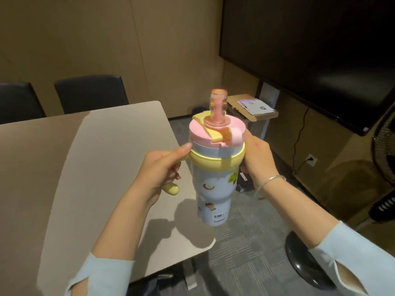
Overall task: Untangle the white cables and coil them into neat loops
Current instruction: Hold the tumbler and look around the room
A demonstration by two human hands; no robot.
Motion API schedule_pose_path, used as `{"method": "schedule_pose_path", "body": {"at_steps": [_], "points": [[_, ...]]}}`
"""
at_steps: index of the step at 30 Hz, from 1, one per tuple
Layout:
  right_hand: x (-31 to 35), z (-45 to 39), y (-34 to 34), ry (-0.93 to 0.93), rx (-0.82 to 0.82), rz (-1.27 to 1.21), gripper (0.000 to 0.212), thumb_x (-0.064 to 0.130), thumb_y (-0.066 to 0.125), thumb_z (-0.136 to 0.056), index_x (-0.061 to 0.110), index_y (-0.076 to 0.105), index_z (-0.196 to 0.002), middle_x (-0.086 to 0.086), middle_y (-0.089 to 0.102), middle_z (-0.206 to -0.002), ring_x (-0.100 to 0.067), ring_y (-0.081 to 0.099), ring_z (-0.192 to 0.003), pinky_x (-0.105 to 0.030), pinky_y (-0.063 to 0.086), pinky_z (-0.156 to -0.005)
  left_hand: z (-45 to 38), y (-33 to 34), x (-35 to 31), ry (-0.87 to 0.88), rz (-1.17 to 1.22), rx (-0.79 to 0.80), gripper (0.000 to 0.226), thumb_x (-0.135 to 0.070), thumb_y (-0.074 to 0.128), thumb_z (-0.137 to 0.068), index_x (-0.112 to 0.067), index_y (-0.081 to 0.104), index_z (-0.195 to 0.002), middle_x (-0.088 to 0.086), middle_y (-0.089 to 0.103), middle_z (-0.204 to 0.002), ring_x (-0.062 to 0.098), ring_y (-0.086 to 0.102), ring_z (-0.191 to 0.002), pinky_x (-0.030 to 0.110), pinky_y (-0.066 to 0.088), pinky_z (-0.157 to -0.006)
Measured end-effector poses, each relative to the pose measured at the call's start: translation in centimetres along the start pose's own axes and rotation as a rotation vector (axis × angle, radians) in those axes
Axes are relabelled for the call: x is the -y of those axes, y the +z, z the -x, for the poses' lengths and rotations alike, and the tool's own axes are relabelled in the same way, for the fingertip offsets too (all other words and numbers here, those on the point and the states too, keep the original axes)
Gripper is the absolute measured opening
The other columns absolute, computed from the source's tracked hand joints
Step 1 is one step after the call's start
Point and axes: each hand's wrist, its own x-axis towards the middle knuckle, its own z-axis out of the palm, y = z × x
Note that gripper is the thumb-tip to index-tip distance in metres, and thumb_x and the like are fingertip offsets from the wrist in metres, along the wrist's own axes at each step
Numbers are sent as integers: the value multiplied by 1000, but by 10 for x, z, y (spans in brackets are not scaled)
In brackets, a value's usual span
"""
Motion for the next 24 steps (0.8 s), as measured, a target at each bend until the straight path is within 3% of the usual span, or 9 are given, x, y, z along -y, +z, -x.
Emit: {"method": "schedule_pose_path", "body": {"at_steps": [6,9,11,15,21,24], "points": [[-29,-95,-42,69,74,26,47,48,47,-97,5,62,-81,-13,55,-68,-9,46,-48,-16,36,-40,-71,74,11,-24,3,-35,49,-38,74,-79,-13,45,-48,0,35,-43,14,26,-38,31,39,-57],[-48,-148,-55,102,89,2,43,53,49,-87,13,54,-70,-8,54,-68,-20,52,-64,-30,47,-60,-118,107,17,-27,-8,-27,49,-42,75,-75,-12,45,-49,0,35,-43,13,27,-39,29,41,-55],[-60,-191,-65,93,94,22,35,50,45,-86,22,51,-67,1,53,-66,-19,51,-63,-36,46,-67,-157,131,20,-15,-9,-3,50,-44,74,-70,-12,43,-48,1,31,-41,14,24,-39,25,40,-51],[-75,-261,-81,73,79,100,34,44,40,-94,26,50,-67,6,50,-64,-10,47,-58,-28,41,-61,-221,168,21,-33,-34,24,51,-45,73,-75,-11,44,-49,1,30,-39,16,27,-40,28,38,-52],[-97,-367,-110,105,23,89,37,31,38,-102,22,46,-67,3,45,-60,-10,42,-52,-24,37,-53,-326,231,25,-8,-71,113,51,-43,71,-81,-16,48,-44,0,35,-39,15,34,-44,40,38,-63],[-114,-412,-124,149,18,77,38,30,38,-102,20,45,-67,2,44,-59,-11,40,-50,-23,35,-49,-368,262,31,0,-96,132,51,-45,71,-80,-14,50,-45,2,38,-42,12,34,-43,37,33,-66]]}}
